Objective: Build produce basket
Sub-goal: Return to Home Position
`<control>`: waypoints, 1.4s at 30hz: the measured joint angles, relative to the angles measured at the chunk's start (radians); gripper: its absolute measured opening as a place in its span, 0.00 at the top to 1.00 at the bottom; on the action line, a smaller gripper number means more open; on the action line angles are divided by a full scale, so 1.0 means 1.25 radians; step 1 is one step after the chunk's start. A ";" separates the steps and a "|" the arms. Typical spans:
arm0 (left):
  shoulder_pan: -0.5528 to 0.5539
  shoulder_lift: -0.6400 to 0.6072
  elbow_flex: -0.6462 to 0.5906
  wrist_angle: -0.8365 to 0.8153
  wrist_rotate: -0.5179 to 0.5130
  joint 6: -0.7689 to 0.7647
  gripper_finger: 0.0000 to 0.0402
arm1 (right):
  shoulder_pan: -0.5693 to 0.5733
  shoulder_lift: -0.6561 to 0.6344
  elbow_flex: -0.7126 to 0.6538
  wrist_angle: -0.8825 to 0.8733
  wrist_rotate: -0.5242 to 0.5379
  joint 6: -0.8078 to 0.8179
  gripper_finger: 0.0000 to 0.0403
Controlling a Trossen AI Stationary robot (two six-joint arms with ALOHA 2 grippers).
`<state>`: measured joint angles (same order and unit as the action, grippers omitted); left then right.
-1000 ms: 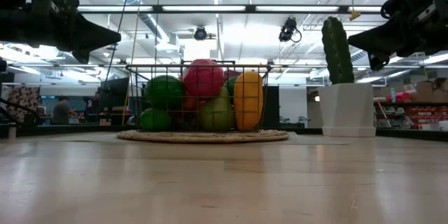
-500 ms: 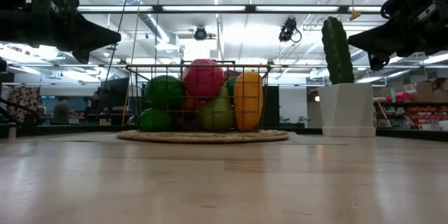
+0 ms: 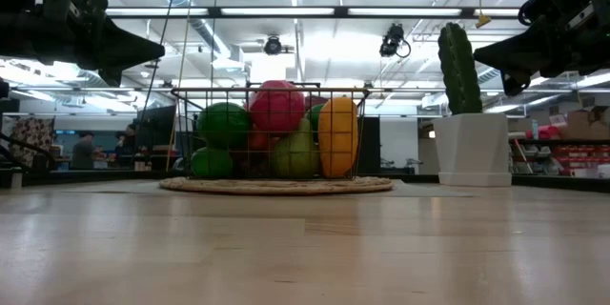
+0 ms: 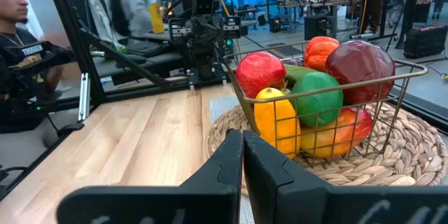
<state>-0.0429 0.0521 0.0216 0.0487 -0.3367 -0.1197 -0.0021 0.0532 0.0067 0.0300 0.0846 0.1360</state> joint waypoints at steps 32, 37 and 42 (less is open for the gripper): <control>0.000 0.000 0.000 0.000 0.000 0.000 0.92 | 0.000 0.000 0.000 0.000 0.000 0.000 0.95; 0.000 0.000 0.000 0.000 0.000 0.000 0.94 | 0.000 0.000 0.000 0.000 0.000 0.000 0.95; 0.000 0.000 0.000 0.000 0.000 0.000 0.94 | 0.000 0.000 0.000 0.000 0.000 0.000 0.95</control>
<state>-0.0429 0.0521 0.0216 0.0486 -0.3365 -0.1196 -0.0022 0.0532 0.0066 0.0300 0.0848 0.1360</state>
